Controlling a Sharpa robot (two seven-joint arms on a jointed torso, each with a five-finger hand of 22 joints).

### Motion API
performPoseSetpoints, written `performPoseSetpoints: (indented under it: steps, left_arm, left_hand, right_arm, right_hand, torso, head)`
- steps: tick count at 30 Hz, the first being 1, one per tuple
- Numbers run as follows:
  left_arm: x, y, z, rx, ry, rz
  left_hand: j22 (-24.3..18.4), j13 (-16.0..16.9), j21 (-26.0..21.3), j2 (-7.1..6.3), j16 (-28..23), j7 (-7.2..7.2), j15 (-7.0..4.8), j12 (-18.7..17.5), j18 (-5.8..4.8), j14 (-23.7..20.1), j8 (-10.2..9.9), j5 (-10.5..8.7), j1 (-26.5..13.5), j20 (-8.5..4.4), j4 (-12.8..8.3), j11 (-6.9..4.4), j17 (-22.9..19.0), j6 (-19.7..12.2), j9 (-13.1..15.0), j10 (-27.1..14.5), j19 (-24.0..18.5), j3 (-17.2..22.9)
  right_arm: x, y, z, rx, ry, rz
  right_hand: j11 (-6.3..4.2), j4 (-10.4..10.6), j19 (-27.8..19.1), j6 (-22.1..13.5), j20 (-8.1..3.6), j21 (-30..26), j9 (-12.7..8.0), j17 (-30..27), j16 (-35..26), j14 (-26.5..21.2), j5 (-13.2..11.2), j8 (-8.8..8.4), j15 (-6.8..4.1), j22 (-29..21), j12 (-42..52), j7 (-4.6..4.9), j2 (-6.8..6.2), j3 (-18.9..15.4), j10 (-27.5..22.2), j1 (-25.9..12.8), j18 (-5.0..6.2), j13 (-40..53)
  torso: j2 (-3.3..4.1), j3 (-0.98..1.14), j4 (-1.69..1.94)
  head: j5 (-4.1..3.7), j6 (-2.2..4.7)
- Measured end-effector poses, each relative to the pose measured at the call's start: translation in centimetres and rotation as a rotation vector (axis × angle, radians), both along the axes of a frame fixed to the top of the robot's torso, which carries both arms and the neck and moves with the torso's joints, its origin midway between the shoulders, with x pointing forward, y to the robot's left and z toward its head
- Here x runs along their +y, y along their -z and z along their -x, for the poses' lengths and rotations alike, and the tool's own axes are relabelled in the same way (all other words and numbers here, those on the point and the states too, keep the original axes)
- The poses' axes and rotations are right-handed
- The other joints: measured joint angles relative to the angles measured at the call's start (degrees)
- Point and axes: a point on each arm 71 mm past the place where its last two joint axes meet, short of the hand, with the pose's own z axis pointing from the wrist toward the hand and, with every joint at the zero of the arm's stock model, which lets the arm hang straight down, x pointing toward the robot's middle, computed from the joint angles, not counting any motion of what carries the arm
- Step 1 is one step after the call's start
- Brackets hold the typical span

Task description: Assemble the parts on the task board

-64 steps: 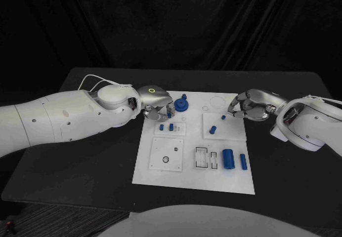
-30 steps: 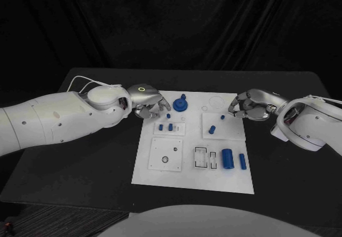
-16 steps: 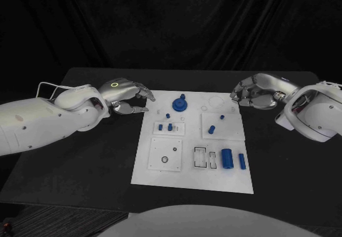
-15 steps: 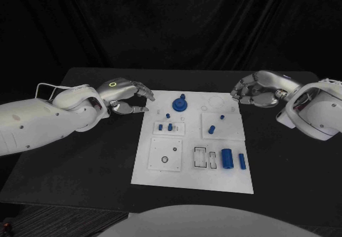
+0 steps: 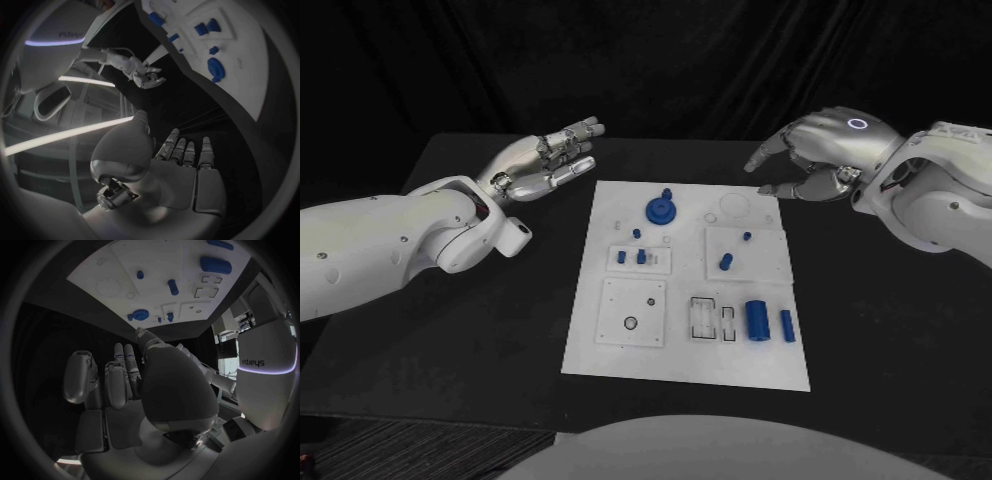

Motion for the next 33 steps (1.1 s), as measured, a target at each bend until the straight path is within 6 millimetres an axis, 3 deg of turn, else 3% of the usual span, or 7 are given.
performPoseSetpoints:
  steps: [6, 17, 20, 23, 24, 26, 33]
  left_arm:
    - [-0.7, 0.7, 0.4, 0.144, 0.048, 0.184]
    - [-1.3, 1.0, 0.9, 0.226, 0.104, 0.297]
    - [-1.4, 1.0, 1.0, 0.235, 0.111, 0.308]
    - [-1.5, 1.0, 1.1, 0.240, 0.117, 0.317]
    - [-1.5, 1.0, 1.1, 0.241, 0.118, 0.319]
    - [-1.5, 1.0, 1.2, 0.243, 0.118, 0.323]
    - [-1.7, 1.0, 1.3, 0.247, 0.122, 0.331]
  left_hand:
    - [-11.90, -0.61, -0.77, 1.03, 0.00, -2.86, 1.24, -2.03, 0.00, -0.06, -0.45, 0.00, 0.59, 1.61, 0.00, -1.85, -0.06, -4.86, -0.48, -1.85, -0.68, -2.48]
    - [-14.08, -0.81, -1.00, 2.01, 0.00, -2.80, 2.31, -2.83, -0.01, 0.00, -0.67, -0.23, 1.10, 2.46, -0.08, -2.03, -0.05, -8.04, -0.76, -2.03, -0.75, -3.19]
    - [-14.24, -0.85, -1.00, 2.24, 0.00, -2.46, 0.38, -2.83, -0.01, -0.03, -0.67, -0.23, 1.33, 2.42, 0.08, -1.81, -0.05, -8.87, -0.85, -2.43, -0.72, -3.67]
    - [-14.59, -0.92, -1.00, 2.31, 0.00, -2.14, -1.64, -3.23, 0.08, -0.03, -1.01, 0.07, 1.41, -1.41, 0.00, -1.52, -0.05, -9.81, -0.93, -2.74, -0.62, -4.06]
    - [-14.69, -0.95, -1.00, 2.47, 0.00, -2.13, -1.73, -3.24, 0.91, -0.11, -1.01, 0.23, 1.57, -2.67, 0.00, -1.52, -0.05, -10.23, -0.99, -2.74, -0.63, -4.06]
    - [-14.69, -0.98, -1.00, 2.56, 0.00, -2.13, -1.74, -3.24, 0.90, -0.11, -1.01, 0.69, 1.66, -3.50, 0.00, -1.50, -0.04, -10.23, -0.99, -2.76, -0.60, -4.06]
    - [-14.69, -1.01, -1.00, 3.23, 0.00, -1.39, -1.73, -3.24, 0.90, -0.12, -1.01, 1.51, 2.33, -3.52, 0.00, -0.27, -0.03, -9.91, -0.99, -2.75, -0.57, -4.06]
  right_arm:
    - [0.1, 1.9, -0.3, 0.001, -0.015, 0.085]
    - [0.3, 4.8, -0.5, 0.053, -0.020, 0.158]
    - [0.3, 5.4, -0.5, 0.062, -0.019, 0.164]
    - [0.2, 6.0, -0.5, 0.072, -0.015, 0.169]
    - [0.1, 6.2, -0.5, 0.075, -0.014, 0.170]
    - [0.1, 6.6, -0.5, 0.081, -0.012, 0.173]
    - [-0.1, 7.1, -0.5, 0.090, -0.007, 0.180]
  right_hand:
    - [0.87, 0.00, -0.20, 1.47, 0.20, -0.22, -0.79, 0.00, 0.00, -0.02, 0.42, -1.24, 0.02, 0.00, -0.17, 1.47, 0.27, 0.00, 2.52, 0.27, 0.00, -1.37]
    - [1.01, 0.23, -0.41, 2.07, 0.41, -1.32, -1.97, 0.00, 0.00, -0.05, -0.30, -3.12, 0.38, -0.01, -0.26, 1.64, 0.33, 0.23, 6.18, 0.32, -0.01, -3.35]
    - [1.12, 0.39, -0.41, 2.37, 0.41, -1.45, -2.07, 0.00, 0.00, -0.05, -0.30, -3.28, 0.38, -0.01, -0.26, 1.94, 0.33, 0.39, 6.70, 0.32, -0.01, -3.52]
    - [1.59, 0.39, -0.62, 3.39, 0.62, -2.41, -2.08, 0.00, 0.00, -0.08, 0.00, -3.34, 0.76, -0.01, -0.26, 2.68, 0.33, 0.39, 8.07, 0.32, -0.01, -3.80]
    - [1.56, 0.39, -0.62, 3.59, 0.62, -2.55, -2.08, 0.00, 0.00, -0.08, 0.14, -3.34, 0.75, -0.01, -0.26, 2.76, 0.33, 0.39, 8.17, 0.32, -0.02, -3.84]
    - [1.56, 0.55, -0.82, 3.60, 0.82, -2.59, -2.08, 0.00, 0.00, -0.08, 0.15, -3.34, 0.76, -0.02, -0.26, 2.76, 0.32, 0.55, 8.17, 0.32, -0.02, -3.85]
    - [1.73, 0.65, -0.82, 3.79, 0.82, -3.10, -2.08, 0.00, -0.22, -0.10, 0.15, -3.34, 0.74, -0.02, -0.26, 2.96, 0.39, 0.45, 8.34, -0.27, -0.02, -4.08]
  torso:
    - [0.13, -0.54, 0.44]
    - [0.39, -1.76, 1.54]
    - [0.40, -1.83, 1.60]
    - [0.41, -1.86, 1.63]
    - [0.41, -1.86, 1.63]
    - [0.40, -1.86, 1.63]
    - [0.35, -1.82, 1.52]
  head:
    - [-1.72, 0.00]
    - [-3.92, 0.00]
    - [-4.08, 0.00]
    - [-4.31, 0.00]
    - [-4.33, 0.00]
    - [-4.33, 0.00]
    - [-4.13, 0.00]
